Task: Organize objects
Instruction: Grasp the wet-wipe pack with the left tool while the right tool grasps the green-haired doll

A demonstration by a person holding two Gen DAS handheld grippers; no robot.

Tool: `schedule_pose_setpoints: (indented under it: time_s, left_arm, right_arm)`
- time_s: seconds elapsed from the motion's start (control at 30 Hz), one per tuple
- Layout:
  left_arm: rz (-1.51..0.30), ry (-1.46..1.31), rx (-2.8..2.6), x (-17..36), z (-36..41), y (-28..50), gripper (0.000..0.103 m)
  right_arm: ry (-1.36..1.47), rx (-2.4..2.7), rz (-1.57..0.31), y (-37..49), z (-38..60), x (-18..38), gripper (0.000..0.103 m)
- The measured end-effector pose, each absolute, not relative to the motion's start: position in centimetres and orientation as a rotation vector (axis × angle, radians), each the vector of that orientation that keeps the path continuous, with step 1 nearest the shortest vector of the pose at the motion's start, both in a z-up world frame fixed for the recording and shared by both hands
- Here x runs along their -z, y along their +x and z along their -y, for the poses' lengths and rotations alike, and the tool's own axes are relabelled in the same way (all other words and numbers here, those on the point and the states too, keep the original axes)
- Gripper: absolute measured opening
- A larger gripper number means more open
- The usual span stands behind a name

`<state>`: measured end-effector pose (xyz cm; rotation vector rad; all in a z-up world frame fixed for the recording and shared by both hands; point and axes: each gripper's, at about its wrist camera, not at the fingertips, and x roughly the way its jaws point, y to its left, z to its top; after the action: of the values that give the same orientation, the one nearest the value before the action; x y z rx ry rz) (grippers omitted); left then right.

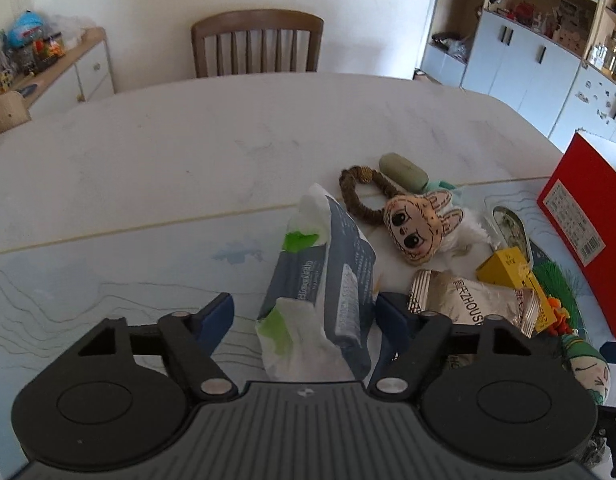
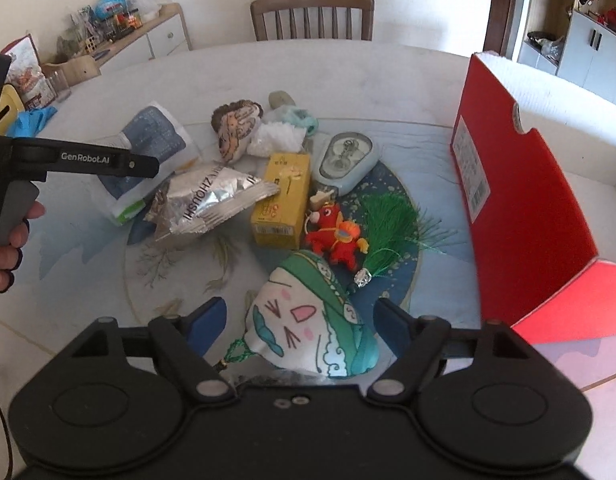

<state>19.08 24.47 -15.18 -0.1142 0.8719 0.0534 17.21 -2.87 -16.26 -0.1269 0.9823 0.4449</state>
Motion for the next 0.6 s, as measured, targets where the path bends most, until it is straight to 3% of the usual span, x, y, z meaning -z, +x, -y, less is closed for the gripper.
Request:
schedule_pose_setpoints:
  time_s: [0.47, 0.6]
  left_arm:
    - [-0.872, -0.133, -0.028, 15.3, -24.2, 19.1, 0.036]
    - [-0.854, -0.124, -0.038, 14.5, -24.3, 18.6, 0.034]
  right_arm:
    - [-0.127, -0.422, -0.998, 17.6, 3.1, 16.7, 0.060]
    - [-0.134, -0.414, -0.978, 17.5, 3.2, 16.0, 0.057]
